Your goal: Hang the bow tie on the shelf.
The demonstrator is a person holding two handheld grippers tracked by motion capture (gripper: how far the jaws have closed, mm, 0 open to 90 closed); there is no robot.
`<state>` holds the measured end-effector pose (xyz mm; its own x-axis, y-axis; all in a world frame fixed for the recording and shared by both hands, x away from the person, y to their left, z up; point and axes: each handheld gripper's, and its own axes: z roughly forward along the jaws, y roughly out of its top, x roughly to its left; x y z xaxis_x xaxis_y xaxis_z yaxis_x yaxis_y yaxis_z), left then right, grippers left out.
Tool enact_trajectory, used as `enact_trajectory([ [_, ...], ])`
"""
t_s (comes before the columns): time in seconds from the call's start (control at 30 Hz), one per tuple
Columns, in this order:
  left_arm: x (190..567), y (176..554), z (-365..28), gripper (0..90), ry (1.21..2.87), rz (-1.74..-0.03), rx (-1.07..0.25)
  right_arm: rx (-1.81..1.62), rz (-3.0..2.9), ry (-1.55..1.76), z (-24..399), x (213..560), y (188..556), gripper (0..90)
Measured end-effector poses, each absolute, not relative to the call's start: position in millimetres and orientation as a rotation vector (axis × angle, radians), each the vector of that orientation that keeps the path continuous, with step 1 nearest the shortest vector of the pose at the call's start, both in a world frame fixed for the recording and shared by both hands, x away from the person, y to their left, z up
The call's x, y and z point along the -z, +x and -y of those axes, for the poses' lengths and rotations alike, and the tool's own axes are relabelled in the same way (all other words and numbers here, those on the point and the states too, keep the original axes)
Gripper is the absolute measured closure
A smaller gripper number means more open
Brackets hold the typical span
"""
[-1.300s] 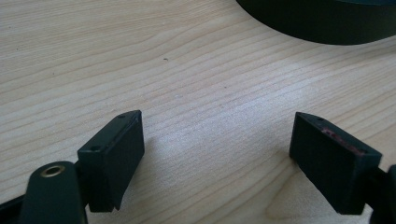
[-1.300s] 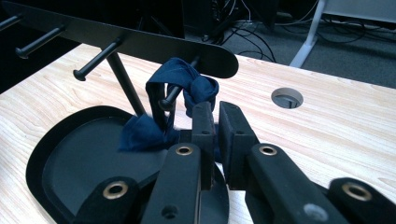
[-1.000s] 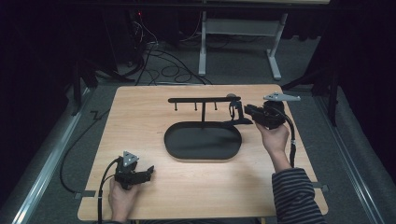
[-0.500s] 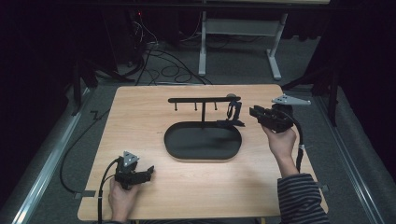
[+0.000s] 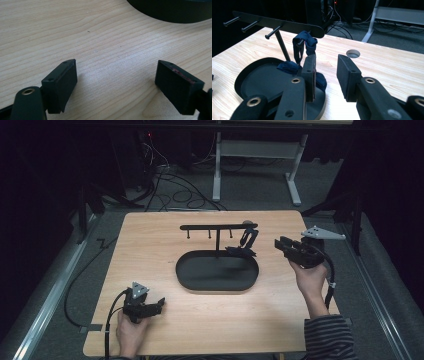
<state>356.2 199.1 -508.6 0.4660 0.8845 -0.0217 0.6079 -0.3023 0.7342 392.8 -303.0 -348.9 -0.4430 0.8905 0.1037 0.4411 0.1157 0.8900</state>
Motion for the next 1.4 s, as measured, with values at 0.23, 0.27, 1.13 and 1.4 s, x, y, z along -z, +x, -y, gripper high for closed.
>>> enact_trajectory([
  [0.23, 509, 356, -199, 18.4, 2.028, -1.236, -0.515, -1.306, -1.909, 1.284, 312, 347, 380, 69.5],
  [0.27, 509, 356, -199, 18.4, 2.028, -1.236, -0.515, -1.308, -1.905, 1.285, 313, 346, 378, 69.3],
  [1.13, 509, 356, -199, 18.4, 2.028, -1.237, -0.515, -1.335, -1.843, 1.307, 338, 357, 333, 65.4],
  [1.4, 509, 356, -199, 18.4, 2.028, -1.236, -0.515, -1.346, -1.825, 1.337, 345, 367, 323, 64.7],
])
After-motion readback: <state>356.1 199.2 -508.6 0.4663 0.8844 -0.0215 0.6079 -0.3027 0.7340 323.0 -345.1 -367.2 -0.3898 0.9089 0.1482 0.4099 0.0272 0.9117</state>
